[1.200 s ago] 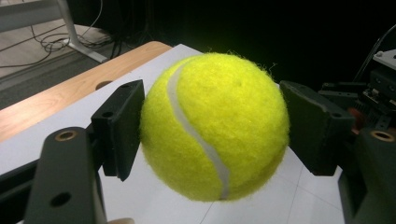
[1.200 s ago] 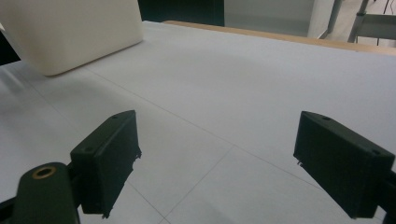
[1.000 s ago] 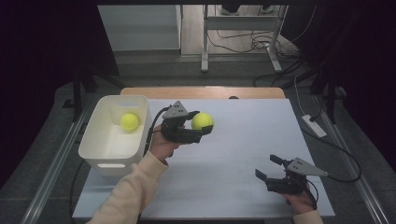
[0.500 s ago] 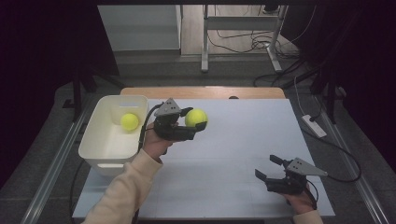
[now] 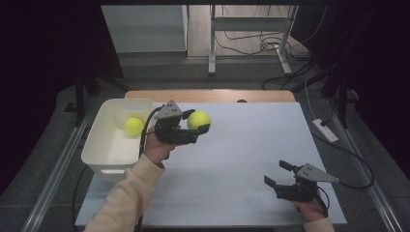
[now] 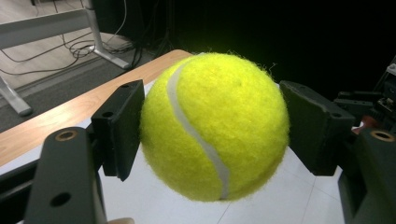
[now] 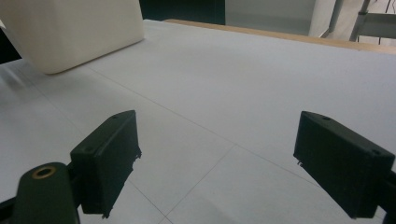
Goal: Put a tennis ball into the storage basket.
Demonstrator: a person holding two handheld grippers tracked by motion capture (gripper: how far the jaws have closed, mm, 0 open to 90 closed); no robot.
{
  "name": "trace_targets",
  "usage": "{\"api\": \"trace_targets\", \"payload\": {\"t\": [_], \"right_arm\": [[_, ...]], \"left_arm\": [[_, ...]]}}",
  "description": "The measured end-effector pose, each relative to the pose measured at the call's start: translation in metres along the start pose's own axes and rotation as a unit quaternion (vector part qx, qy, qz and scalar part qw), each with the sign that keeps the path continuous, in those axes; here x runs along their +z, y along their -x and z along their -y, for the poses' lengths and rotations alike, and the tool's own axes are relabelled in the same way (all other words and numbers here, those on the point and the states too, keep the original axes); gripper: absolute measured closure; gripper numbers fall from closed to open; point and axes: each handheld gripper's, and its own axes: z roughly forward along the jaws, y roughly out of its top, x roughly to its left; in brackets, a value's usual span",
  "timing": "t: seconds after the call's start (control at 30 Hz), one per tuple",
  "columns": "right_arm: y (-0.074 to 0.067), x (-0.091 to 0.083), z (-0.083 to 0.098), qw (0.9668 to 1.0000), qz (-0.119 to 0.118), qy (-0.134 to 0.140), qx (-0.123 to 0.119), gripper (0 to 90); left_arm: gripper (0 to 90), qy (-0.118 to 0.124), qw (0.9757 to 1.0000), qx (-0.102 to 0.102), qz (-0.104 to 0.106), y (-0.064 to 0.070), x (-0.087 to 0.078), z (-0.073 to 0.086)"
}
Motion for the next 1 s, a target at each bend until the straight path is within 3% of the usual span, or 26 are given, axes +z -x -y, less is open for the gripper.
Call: {"api": "trace_targets", "payload": {"t": [1.0], "right_arm": [[-0.001,0.000,0.000,1.0000,0.001,0.000,-0.002,13.9]], "left_arm": [[27.2,0.017,0.9994,-0.004,-0.031,-0.012,-0.031,-0.005]]}}
